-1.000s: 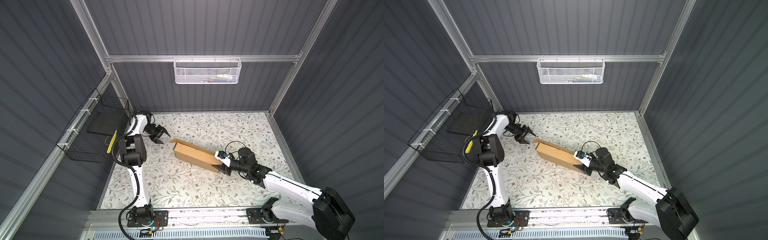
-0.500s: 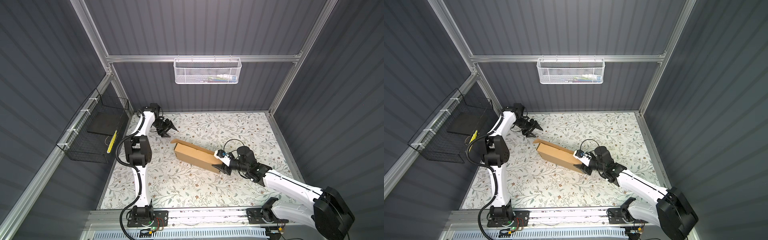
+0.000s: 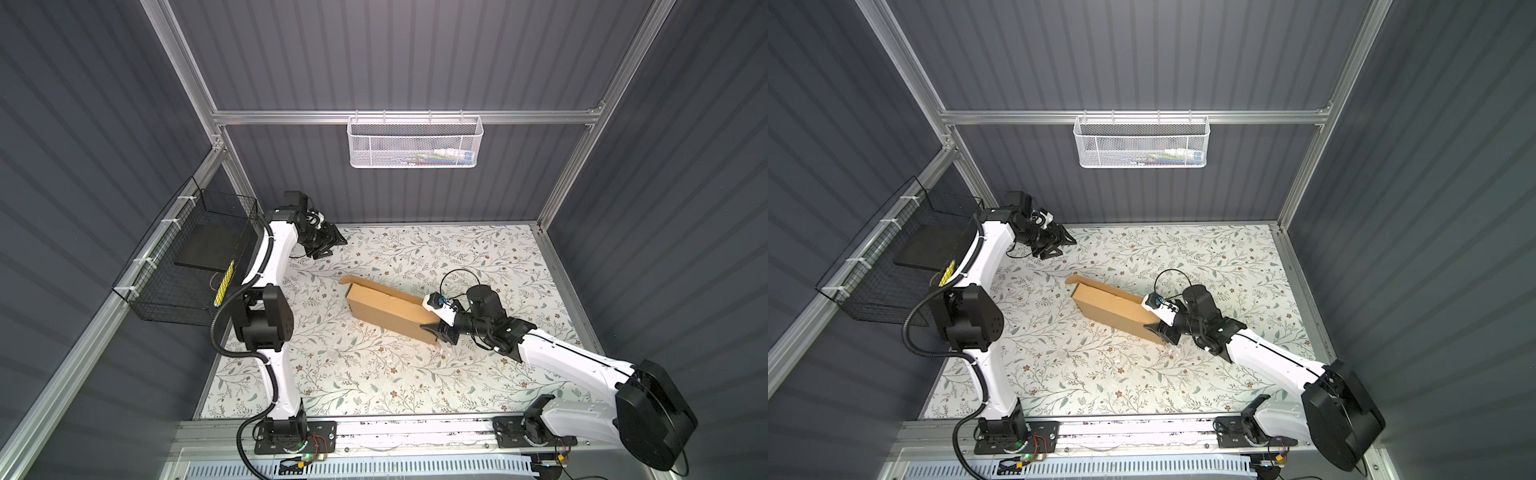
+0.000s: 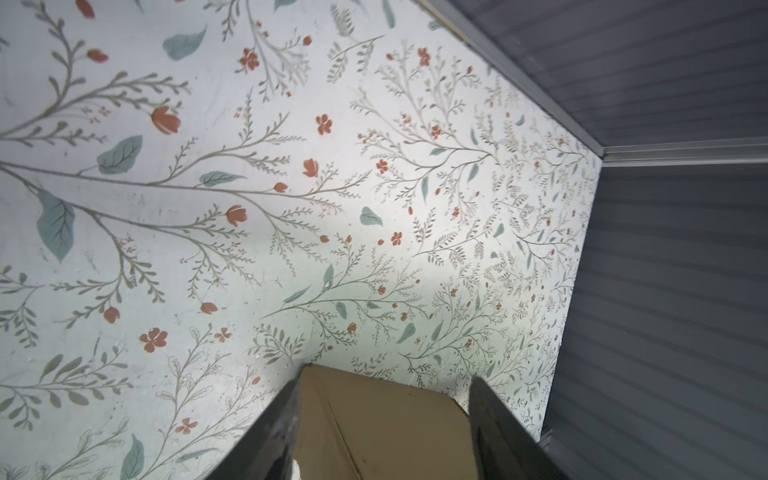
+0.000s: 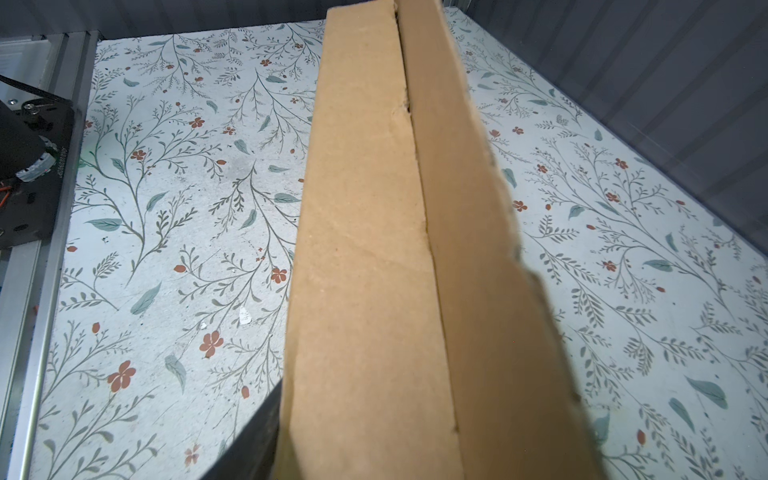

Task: Fold the paper box
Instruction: 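Lower the left gripper onto the box end nearest it and grasp the flap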

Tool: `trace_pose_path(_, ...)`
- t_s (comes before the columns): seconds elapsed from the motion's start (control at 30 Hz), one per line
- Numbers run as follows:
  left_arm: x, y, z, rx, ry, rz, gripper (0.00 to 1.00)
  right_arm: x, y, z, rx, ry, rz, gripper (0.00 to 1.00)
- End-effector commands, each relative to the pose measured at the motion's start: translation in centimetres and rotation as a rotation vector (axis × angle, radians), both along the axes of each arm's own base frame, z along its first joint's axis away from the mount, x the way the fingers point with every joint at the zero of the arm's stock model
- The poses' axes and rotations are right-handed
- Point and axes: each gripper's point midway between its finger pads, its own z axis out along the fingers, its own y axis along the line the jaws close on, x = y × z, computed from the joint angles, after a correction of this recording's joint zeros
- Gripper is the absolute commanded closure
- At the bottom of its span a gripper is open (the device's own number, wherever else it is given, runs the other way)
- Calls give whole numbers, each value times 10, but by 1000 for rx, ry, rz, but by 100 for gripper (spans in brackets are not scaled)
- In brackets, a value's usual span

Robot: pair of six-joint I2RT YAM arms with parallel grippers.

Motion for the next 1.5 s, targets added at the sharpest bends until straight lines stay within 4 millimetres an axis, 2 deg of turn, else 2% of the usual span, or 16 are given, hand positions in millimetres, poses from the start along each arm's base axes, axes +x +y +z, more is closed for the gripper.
trace_pose_path(0.0, -6, -5, 39, -24, -187, -54, 37, -2, 0, -13, -37, 77, -2, 47)
trace_pose_path(0.2, -36, -1, 73, 31, -361, -110, 37, 3, 3, -9, -44, 85, -1, 47)
trace_pose_path(0.5, -81, 4, 87, 102, -543, -157, 36, 4, 4, -13, -72, 104, 6, 47)
trace_pose_path(0.7, -110, 8, 74, 131, -610, -151, 33, 3, 4, -9, -60, 101, 5, 47)
trace_pose_path(0.9, -125, 11, 58, 160, -561, -169, 32, 2, 6, -10, -52, 112, 17, 47)
trace_pose_path(1.13, -134, -2, 34, 105, -524, -260, 34, 1, 7, -12, -53, 118, 22, 47)
trace_pose_path(1.3, -133, -6, 29, 98, -557, -288, 38, 1, 8, -12, -52, 124, 26, 48)
trace_pose_path(1.47, -128, -4, 26, 126, -614, -290, 37, 2, 10, -12, -50, 129, 33, 48)
